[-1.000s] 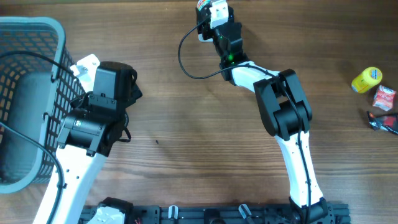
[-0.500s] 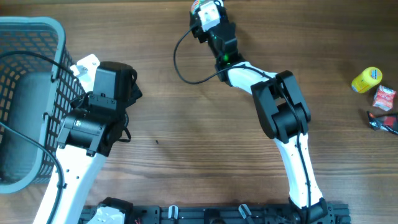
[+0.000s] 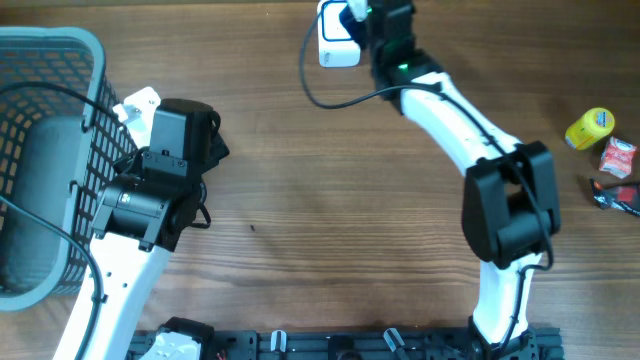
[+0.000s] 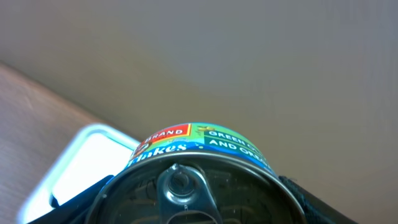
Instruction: Scan the item barcode
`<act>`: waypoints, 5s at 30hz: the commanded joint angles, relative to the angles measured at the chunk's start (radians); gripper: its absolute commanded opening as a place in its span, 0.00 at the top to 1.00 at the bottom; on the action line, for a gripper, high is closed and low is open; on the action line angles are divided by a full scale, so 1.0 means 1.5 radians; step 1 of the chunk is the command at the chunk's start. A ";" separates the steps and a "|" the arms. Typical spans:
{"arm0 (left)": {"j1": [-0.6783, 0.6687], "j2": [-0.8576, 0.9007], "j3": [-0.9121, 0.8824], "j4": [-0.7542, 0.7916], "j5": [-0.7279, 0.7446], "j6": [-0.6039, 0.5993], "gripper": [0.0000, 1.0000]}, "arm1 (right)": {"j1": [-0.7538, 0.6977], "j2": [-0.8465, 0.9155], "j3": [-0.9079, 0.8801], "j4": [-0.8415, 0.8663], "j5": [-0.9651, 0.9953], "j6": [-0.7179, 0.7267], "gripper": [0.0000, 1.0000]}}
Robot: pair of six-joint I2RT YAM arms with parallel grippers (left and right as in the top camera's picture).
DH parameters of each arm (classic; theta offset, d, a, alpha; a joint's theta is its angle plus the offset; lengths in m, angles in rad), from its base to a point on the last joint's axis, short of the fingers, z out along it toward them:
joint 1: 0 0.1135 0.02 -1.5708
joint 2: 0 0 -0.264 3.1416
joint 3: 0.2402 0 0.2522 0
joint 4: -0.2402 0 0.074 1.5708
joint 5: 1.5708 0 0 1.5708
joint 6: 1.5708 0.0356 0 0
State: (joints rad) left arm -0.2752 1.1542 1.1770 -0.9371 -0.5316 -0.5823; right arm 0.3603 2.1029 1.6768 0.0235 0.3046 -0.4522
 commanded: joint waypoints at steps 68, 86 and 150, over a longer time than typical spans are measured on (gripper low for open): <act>-0.327 -0.430 -0.074 0.058 -0.292 0.104 0.00 | -0.266 -1.272 -0.098 -0.816 -0.287 0.203 0.00; -0.327 -0.430 -0.074 0.058 -0.292 0.104 0.00 | -0.265 -1.272 -0.296 -0.622 -0.343 0.220 0.00; 0.058 -0.656 -0.459 0.479 0.135 0.104 0.00 | -0.263 -1.399 -1.114 -0.008 -0.313 0.321 0.00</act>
State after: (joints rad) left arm -0.2447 0.2916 0.6327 -0.3359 -0.4786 -0.4244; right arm -0.0414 0.0154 0.0063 0.0067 -0.1780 0.0151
